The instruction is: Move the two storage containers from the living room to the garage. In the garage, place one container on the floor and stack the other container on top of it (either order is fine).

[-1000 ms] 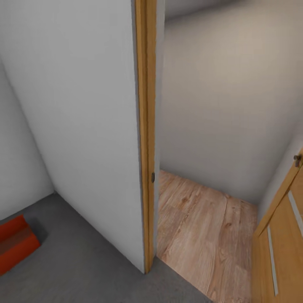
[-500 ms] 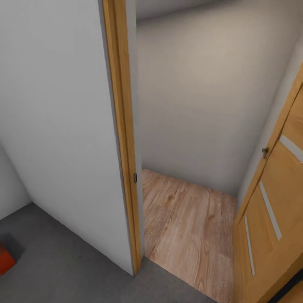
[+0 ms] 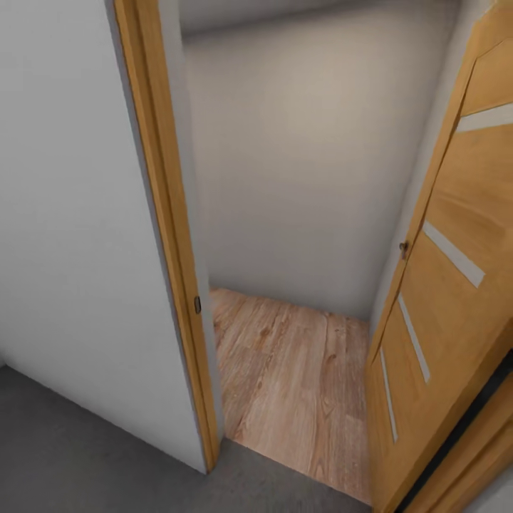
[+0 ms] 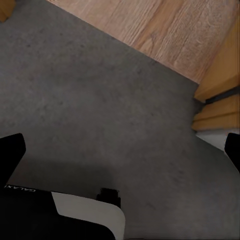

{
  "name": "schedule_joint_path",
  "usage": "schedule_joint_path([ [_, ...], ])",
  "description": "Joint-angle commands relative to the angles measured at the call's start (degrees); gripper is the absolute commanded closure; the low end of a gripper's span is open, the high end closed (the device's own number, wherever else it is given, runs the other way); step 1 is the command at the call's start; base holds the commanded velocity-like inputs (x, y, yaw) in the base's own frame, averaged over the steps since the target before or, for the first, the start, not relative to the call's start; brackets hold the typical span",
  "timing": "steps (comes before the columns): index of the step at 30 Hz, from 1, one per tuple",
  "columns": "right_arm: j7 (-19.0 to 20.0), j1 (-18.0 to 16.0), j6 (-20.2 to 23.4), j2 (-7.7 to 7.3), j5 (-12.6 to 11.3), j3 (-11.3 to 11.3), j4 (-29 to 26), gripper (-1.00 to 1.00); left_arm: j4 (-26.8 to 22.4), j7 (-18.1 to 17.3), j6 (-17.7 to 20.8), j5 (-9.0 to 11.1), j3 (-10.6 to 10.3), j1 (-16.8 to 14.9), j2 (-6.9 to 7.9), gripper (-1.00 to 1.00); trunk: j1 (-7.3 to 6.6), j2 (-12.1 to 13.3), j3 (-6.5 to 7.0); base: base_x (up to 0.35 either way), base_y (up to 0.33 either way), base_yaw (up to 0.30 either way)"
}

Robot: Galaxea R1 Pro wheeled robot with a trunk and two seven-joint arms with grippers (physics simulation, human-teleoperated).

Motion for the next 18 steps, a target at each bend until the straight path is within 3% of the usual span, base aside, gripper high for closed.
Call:
schedule_joint_path([
  [1, 0.0, -0.1, -0.4, 0.00, 0.1, 0.4, 0.3, -1.00, 0.3, 0.0, -0.4, 0.2, 0.0, -0.1, 0.02, -1.00, 0.04, -0.1, -0.12, 0.000, 0.000, -0.277],
  [18, -0.1, -0.1, -0.4, 0.05, 0.3, 0.5, 0.3, -1.00, 0.3, 0.0, -0.3, 0.3, 0.0, -0.1, -0.06, -1.00, 0.04, -0.1, -0.12, 0.000, 0.000, -0.277],
])
